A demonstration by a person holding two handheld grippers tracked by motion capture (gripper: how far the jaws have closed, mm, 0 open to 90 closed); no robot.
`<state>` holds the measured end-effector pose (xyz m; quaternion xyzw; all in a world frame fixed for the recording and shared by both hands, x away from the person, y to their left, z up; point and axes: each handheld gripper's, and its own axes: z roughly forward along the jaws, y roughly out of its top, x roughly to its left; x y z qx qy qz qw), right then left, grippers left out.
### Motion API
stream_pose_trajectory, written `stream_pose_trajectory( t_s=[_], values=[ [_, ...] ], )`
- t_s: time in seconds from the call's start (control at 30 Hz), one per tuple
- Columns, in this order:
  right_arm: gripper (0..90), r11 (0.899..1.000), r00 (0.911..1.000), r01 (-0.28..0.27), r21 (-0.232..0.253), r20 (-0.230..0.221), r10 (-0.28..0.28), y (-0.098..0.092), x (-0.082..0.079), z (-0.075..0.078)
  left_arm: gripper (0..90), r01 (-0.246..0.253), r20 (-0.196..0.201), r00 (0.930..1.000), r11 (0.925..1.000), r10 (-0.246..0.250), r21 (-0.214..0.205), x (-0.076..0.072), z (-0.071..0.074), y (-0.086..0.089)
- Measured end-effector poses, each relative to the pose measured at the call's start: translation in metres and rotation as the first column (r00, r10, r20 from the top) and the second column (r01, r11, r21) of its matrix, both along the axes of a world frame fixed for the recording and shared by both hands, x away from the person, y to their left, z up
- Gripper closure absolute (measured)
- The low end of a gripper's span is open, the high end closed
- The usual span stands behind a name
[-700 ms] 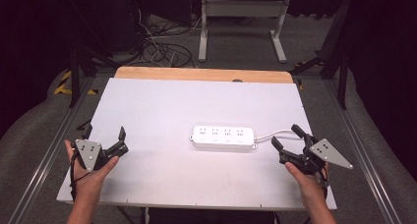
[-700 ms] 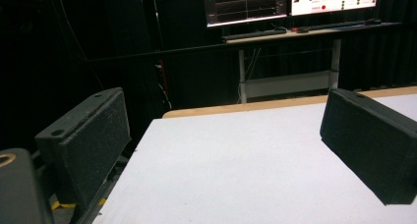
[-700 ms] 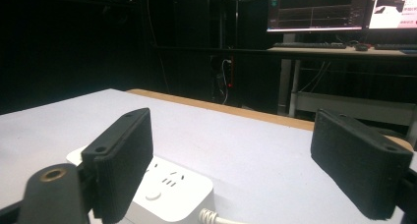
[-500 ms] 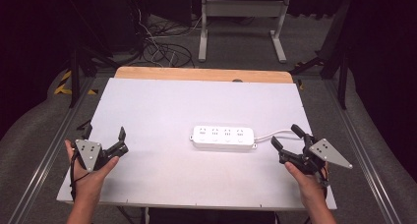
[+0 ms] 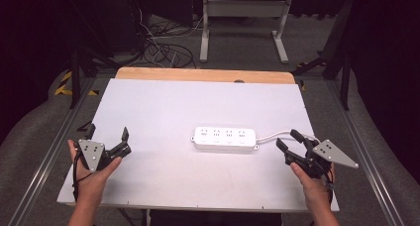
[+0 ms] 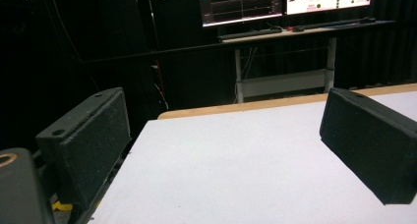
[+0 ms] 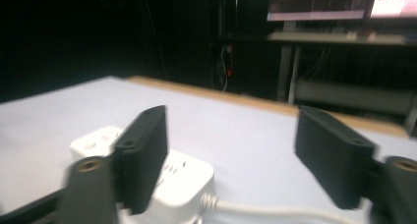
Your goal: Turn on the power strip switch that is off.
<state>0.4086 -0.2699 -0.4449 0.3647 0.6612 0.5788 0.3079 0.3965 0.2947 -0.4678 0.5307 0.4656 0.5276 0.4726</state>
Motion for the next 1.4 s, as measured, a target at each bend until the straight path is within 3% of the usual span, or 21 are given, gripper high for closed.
stream_pose_trajectory(
  t_s=[0.03,0.07,0.1,0.2,0.3,0.33,0.37,0.4,0.43,0.57,0.6,0.63,0.73,0.77,0.8,0.87,0.97,1.1,1.13,1.2,1.4],
  values=[
    [42.8,1.0,1.0,0.0,0.0,0.0,0.0,0.0,0.0,0.0,5.2,0.001,0.001,1.0,1.0,-0.001,0.001,0.0,0.0,0.0],
    [49.1,1.0,0.9985,-0.01,-0.012,-0.053,0.009,-0.001,-0.001,0.003,5.3,0.002,0.002,1.0,1.0,-0.002,0.0,0.001,0.0,0.0],
    [63.2,0.999,0.9947,-0.033,-0.009,-0.097,0.032,-0.002,-0.003,0.01,5.3,0.003,-0.001,1.0,1.0,-0.003,0.004,0.001,0.0,0.0],
    [86.9,0.997,0.995,-0.078,-0.022,-0.064,0.077,0.002,-0.005,0.027,5.4,0.005,-0.003,1.0,1.0,-0.005,0.003,0.002,0.0,-0.001],
    [90.0,0.994,0.9928,-0.105,-0.038,-0.061,0.103,0.009,-0.003,0.04,5.4,0.006,-0.001,1.0,1.0,-0.006,0.005,0.002,0.0,0.0],
    [90.0,0.991,0.9943,-0.099,-0.092,-0.048,0.095,0.02,-0.001,0.052,5.4,0.005,-0.001,1.0,1.0,-0.005,0.005,0.002,0.0,0.0],
    [90.0,0.991,0.9943,-0.099,-0.092,-0.048,0.095,0.02,-0.001,0.052,5.4,0.004,-0.002,1.0,1.0,-0.004,0.005,0.002,-0.001,0.0],
    [90.0,0.983,0.9936,-0.109,-0.15,-0.048,0.103,0.031,0.003,0.062,5.5,0.005,-0.003,1.0,1.0,-0.005,0.003,0.002,-0.001,0.0],
    [90.0,0.983,0.9936,-0.109,-0.15,-0.048,0.103,0.031,0.003,0.062,5.5,0.005,-0.003,1.0,1.0,-0.005,0.003,0.002,-0.001,0.0],
    [90.0,0.973,0.9771,-0.162,-0.166,-0.165,0.134,0.061,0.031,0.076,5.5,0.008,-0.007,0.9999,0.9999,-0.008,0.012,0.001,-0.001,-0.001],
    [90.0,0.973,0.9771,-0.162,-0.166,-0.165,0.134,0.061,0.031,0.076,5.5,0.008,-0.005,1.0,0.9999,-0.008,0.012,0.001,-0.001,-0.002],
    [90.0,0.967,0.9637,-0.179,-0.183,-0.23,0.135,0.077,0.043,0.073,5.6,0.01,-0.006,0.9999,0.9999,-0.009,0.012,0.001,-0.001,-0.002],
    [90.0,0.95,0.9362,-0.19,-0.249,-0.337,0.099,0.098,0.058,0.06,5.6,0.005,-0.008,1.0,0.9999,-0.004,0.015,-0.001,-0.002,0.0],
    [90.0,0.95,0.9362,-0.19,-0.249,-0.337,0.099,0.098,0.058,0.06,5.6,0.002,-0.005,1.0,1.0,-0.002,0.009,-0.001,-0.002,0.001],
    [90.0,0.937,0.9137,-0.199,-0.286,-0.4,0.072,0.107,0.066,0.049,5.6,-0.001,-0.007,1.0,0.9999,0.001,0.013,-0.002,-0.002,0.002],
    [90.0,0.926,0.8905,-0.212,-0.313,-0.452,0.051,0.114,0.072,0.038,5.6,-0.003,-0.004,1.0,1.0,0.003,0.008,-0.003,-0.002,0.003],
    [90.0,0.912,0.8699,-0.226,-0.342,-0.492,0.031,0.12,0.078,0.025,5.7,-0.009,-0.002,1.0,0.9999,0.009,0.009,-0.005,-0.002,0.004],
    [90.0,0.9,0.8556,-0.233,-0.369,-0.518,0.009,0.125,0.082,0.018,5.7,-0.007,-0.001,1.0,0.9999,0.007,0.009,-0.006,-0.001,0.004],
    [90.0,0.893,0.847,-0.235,-0.383,-0.532,-0.005,0.127,0.084,0.014,5.7,-0.009,0.001,1.0,0.9999,0.009,0.008,-0.006,-0.001,0.004],
    [90.0,0.891,0.8403,-0.24,-0.386,-0.542,-0.009,0.127,0.086,0.01,5.9,-0.011,0.004,0.9999,0.9999,0.011,0.012,-0.007,-0.001,0.005],
    [90.0,0.884,0.8324,-0.241,-0.401,-0.554,-0.024,0.128,0.089,0.005,6.1,-0.009,0.002,1.0,0.9999,0.009,0.008,-0.006,-0.001,0.004]
  ],
)
